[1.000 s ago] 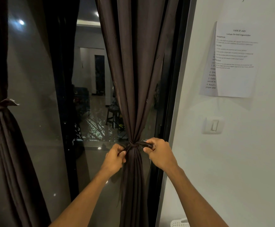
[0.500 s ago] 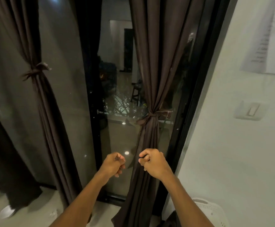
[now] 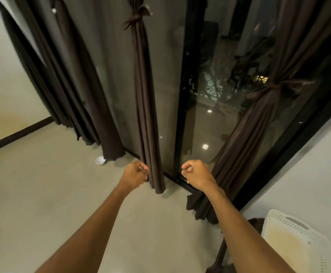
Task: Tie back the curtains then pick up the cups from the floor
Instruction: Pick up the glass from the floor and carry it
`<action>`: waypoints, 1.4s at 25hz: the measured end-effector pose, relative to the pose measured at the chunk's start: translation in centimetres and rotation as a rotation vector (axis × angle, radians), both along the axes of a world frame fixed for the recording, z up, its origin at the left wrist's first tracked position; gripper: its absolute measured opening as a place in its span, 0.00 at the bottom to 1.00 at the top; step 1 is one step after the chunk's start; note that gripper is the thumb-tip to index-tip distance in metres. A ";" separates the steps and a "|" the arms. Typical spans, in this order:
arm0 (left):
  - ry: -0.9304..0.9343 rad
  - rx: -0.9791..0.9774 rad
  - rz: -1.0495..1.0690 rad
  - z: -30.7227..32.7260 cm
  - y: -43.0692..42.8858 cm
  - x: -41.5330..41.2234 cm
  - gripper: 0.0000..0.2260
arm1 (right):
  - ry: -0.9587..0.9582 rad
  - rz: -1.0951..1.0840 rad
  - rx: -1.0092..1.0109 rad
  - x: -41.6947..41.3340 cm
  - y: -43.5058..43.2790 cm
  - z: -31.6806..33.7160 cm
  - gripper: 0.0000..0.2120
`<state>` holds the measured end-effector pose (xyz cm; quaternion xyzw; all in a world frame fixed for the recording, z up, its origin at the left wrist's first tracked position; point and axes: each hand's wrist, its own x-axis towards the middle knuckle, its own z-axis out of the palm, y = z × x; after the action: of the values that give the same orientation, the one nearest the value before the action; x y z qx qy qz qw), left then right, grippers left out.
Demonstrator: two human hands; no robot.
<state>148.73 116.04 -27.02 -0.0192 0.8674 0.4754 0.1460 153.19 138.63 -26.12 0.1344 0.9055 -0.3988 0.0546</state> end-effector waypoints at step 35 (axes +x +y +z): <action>-0.141 0.002 0.371 -6.4 -15.0 6.0 0.04 | -0.097 0.304 -0.004 -2.5 -17.0 -8.2 0.10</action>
<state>154.69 101.04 -33.46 -0.2117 0.8361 0.4925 0.1163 150.65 121.66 -34.30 0.0148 0.9109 -0.3808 0.1583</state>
